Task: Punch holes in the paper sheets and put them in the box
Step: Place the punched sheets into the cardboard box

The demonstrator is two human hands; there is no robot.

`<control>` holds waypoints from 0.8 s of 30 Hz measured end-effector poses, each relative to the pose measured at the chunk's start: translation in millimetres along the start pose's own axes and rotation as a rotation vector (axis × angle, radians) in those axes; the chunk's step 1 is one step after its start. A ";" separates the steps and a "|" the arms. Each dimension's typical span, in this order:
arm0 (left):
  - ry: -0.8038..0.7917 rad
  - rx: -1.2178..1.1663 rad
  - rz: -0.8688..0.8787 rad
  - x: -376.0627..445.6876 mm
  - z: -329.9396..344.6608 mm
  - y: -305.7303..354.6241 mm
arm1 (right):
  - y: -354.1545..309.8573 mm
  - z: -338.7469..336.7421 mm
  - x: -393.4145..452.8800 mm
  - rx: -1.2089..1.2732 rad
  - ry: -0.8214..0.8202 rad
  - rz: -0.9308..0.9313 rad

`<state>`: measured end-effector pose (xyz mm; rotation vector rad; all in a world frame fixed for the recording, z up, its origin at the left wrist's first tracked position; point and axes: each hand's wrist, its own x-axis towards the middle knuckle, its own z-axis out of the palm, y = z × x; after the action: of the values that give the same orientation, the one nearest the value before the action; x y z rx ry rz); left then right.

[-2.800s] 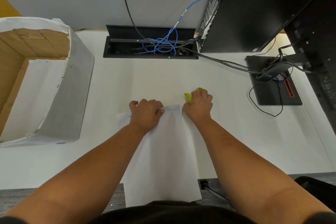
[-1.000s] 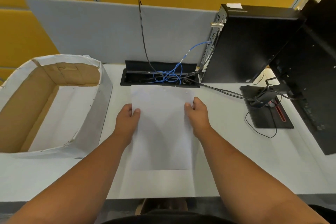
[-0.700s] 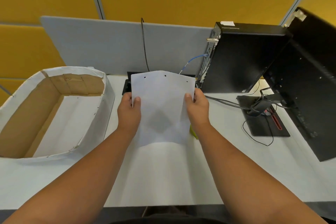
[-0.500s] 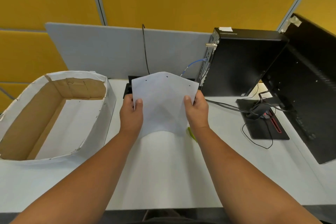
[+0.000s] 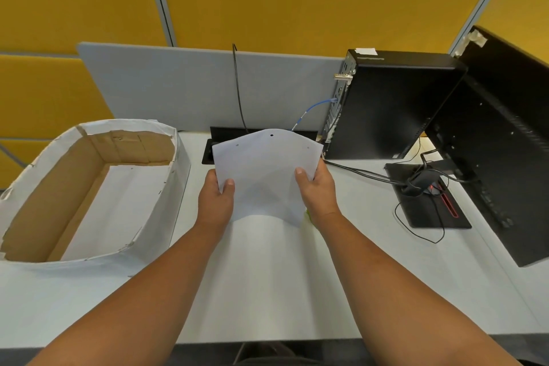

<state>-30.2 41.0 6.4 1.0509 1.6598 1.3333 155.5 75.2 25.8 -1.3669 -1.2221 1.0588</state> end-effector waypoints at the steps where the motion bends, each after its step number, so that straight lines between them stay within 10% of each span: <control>1: 0.000 -0.001 -0.004 0.2 0.0 -0.7 | -0.4 0.0 -0.2 0.006 0.000 0.005; 24: -0.010 0.004 -0.035 5.1 2.9 -3.9 | 10.0 -3.0 5.5 -0.046 -0.007 0.041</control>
<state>-30.1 46.3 1.8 1.0246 1.6673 1.3006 160.5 80.2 16.3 -1.4302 -1.2347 1.0702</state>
